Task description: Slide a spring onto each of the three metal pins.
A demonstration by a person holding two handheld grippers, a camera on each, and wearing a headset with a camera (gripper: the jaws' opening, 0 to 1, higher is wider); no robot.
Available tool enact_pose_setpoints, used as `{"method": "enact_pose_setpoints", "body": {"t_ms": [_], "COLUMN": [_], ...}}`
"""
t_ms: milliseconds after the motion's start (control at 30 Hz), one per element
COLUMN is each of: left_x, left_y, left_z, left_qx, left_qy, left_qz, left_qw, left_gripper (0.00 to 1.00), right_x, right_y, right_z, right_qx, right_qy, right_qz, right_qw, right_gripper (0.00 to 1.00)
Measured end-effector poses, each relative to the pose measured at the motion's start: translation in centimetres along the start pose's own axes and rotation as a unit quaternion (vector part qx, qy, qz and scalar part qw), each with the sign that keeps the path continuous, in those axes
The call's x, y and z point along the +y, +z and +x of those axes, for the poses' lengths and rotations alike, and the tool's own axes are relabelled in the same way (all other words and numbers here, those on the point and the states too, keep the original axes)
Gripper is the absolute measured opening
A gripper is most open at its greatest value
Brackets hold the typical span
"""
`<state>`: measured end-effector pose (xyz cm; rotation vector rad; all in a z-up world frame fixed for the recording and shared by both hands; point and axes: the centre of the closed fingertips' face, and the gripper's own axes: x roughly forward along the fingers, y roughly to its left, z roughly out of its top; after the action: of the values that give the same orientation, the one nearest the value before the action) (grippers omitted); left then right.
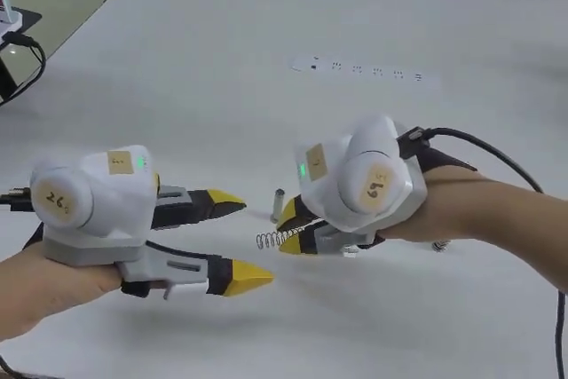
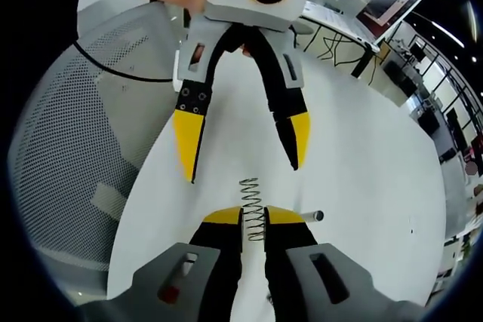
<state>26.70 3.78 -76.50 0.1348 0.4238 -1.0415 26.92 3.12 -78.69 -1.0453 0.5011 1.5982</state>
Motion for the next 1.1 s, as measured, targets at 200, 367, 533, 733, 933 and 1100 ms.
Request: {"method": "enact_pose_setpoints", "body": {"t_ms": [200, 367, 533, 733, 933, 1100], "left_x": [0.3, 0.2, 0.1, 0.1, -0.3, -0.5], "left_y": [0.5, 0.7, 0.7, 0.8, 1.0, 0.9], "left_z": [-0.1, 0.2, 0.5, 0.6, 1.0, 1.2], "left_qx": [-0.009, -0.011, -0.011, -0.012, -0.013, -0.012], "left_qy": [0.001, -0.001, -0.003, -0.007, -0.015, -0.019], "left_qz": [-0.003, 0.001, 0.0, 0.003, 0.006, 0.011], "left_qw": [1.0, 0.9999, 0.9999, 0.9999, 0.9998, 0.9997], "left_gripper": [0.39, 0.35, 0.31, 0.24, 0.19, 0.16], "right_x": [-0.1, 0.0, -0.1, -0.1, 0.0, 0.0], "right_y": [0.1, 0.1, 0.1, 0.0, 0.1, 0.3], "right_z": [0.0, -0.1, -0.3, -0.6, -0.7, -0.8], "right_qx": [-0.002, -0.003, -0.005, -0.007, -0.008, -0.01], "right_qy": [-0.002, -0.004, -0.006, -0.009, -0.01, -0.012], "right_qz": [0.003, 0.004, 0.009, 0.02, 0.024, 0.027], "right_qw": [1.0, 1.0, 0.9999, 0.9997, 0.9996, 0.9995], "right_gripper": [0.07, 0.07, 0.07, 0.07, 0.07, 0.07]}}
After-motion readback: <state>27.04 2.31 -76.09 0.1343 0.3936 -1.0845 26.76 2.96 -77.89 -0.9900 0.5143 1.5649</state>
